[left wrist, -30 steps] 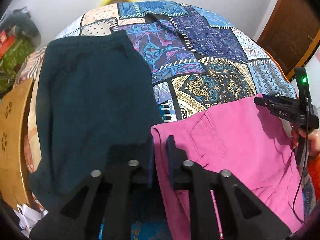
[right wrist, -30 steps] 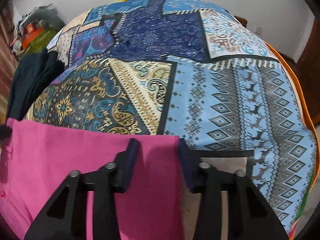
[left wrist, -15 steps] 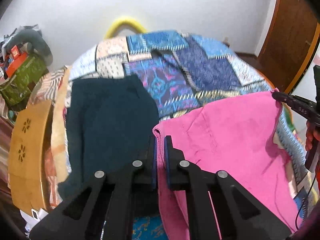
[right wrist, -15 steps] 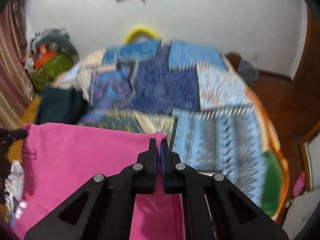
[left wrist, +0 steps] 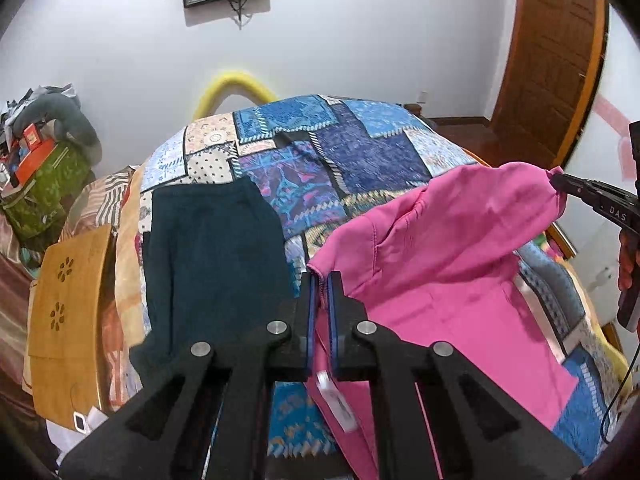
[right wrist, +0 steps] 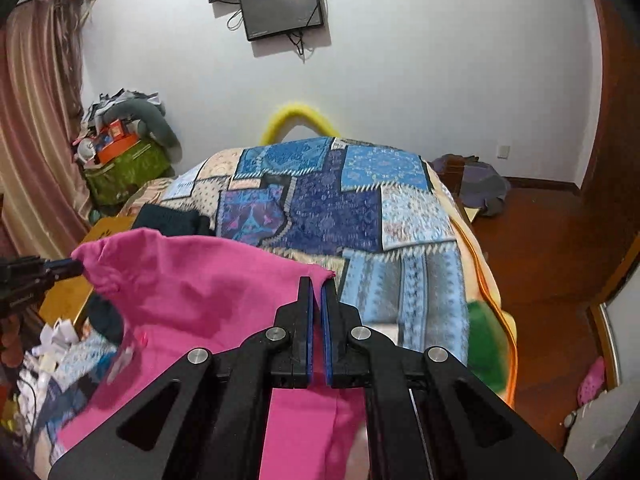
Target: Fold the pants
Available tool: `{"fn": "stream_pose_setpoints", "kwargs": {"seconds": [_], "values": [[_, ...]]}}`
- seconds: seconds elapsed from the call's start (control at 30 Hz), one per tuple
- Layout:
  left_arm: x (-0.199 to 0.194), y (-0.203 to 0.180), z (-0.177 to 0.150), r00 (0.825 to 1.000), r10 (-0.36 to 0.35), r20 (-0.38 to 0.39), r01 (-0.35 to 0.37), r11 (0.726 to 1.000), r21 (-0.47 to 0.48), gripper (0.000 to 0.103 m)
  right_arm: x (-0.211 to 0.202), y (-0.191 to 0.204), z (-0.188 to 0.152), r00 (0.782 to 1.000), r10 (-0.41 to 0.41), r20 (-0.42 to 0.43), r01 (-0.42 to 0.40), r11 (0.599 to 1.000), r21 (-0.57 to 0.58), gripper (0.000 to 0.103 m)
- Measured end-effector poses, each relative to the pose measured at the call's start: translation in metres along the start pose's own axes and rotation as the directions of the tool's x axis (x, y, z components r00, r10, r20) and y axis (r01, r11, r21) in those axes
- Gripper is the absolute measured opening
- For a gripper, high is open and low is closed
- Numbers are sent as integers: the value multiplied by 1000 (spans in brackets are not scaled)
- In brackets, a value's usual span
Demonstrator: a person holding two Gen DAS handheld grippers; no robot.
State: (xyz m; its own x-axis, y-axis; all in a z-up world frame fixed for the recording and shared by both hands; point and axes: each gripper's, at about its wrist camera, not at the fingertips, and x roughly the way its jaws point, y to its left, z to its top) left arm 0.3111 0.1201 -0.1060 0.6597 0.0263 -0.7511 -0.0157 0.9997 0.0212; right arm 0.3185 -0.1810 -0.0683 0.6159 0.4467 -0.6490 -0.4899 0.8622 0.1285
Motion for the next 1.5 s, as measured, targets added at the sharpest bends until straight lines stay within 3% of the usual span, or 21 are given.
{"fn": "stream_pose_setpoints", "kwargs": {"seconds": [0.3,0.7,0.97,1.07,1.17,1.23,1.33,1.37,1.5], "values": [[-25,-13,-61,998,-44,-38,44,999,-5,3,-36,0,-62,999,30,-45,-31,999,-20,3],[-30,-32,-146,984,-75,-161,78,997,17,3,-40,14,-149,984,28,-174,-33,999,-26,4],[-44,-26,-168,983,-49,-177,49,999,-9,5,-49,13,-181,971,6,-241,-2,1000,17,6],[-53,-22,-162,987,-30,-159,28,1000,-14,12,-65,18,-183,975,-12,-222,12,1000,-3,7],[-66,-22,-152,993,2,-119,-2,1000,-2,35,-77,24,-177,983,-12,-182,10,1000,-10,19],[-72,-25,-145,996,12,-93,-12,1000,5,61,-86,33,-170,989,-10,-146,5,999,-35,31],[-80,-33,-135,998,7,-55,-6,1000,18,80,-90,52,-164,993,12,-115,-23,995,-93,47],[-80,-38,-132,999,1,-48,0,1000,28,82,-88,59,-163,993,23,-116,-37,993,-114,52],[-70,-57,-126,997,-10,-73,16,996,86,84,-64,83,-165,983,42,-177,-79,975,-207,53]]}}
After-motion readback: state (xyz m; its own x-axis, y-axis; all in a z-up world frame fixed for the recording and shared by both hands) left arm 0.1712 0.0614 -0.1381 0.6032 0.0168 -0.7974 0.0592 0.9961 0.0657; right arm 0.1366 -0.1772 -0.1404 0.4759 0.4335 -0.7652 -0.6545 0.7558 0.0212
